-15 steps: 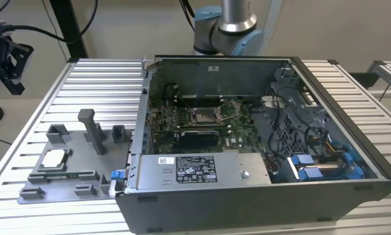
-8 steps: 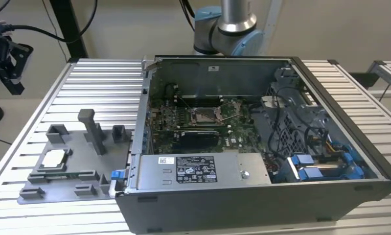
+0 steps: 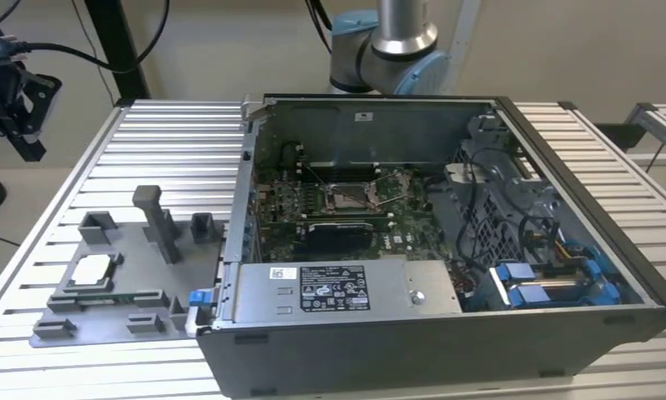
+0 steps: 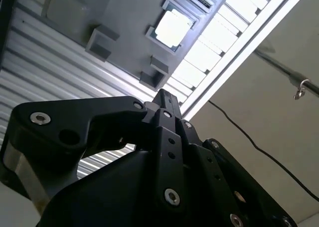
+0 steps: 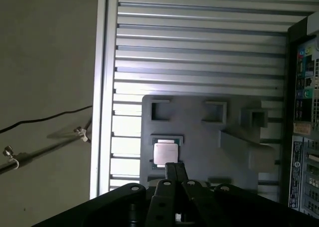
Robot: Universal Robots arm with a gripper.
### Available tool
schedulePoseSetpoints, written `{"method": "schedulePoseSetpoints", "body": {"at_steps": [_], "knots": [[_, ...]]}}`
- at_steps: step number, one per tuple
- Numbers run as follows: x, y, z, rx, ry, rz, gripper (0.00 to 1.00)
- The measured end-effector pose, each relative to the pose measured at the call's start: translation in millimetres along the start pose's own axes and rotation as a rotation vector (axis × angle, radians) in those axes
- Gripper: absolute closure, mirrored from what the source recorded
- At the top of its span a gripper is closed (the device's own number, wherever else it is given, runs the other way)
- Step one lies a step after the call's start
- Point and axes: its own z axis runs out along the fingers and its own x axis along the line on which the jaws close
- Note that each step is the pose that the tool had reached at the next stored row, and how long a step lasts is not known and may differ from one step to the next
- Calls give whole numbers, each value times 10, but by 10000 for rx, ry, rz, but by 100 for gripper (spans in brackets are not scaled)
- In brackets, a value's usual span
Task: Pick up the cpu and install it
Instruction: 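Pick up the cpu and move it towards the insertion slot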
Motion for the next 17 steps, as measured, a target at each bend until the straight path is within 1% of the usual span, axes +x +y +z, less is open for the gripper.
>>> {"method": "schedulePoseSetpoints", "body": {"at_steps": [14, 15, 17], "knots": [[-5, 0, 0, 1, 0, 0, 100], [-5, 0, -1, 0, 0, 0, 0], [-5, 0, -1, 1, 1, 0, 0]]}}
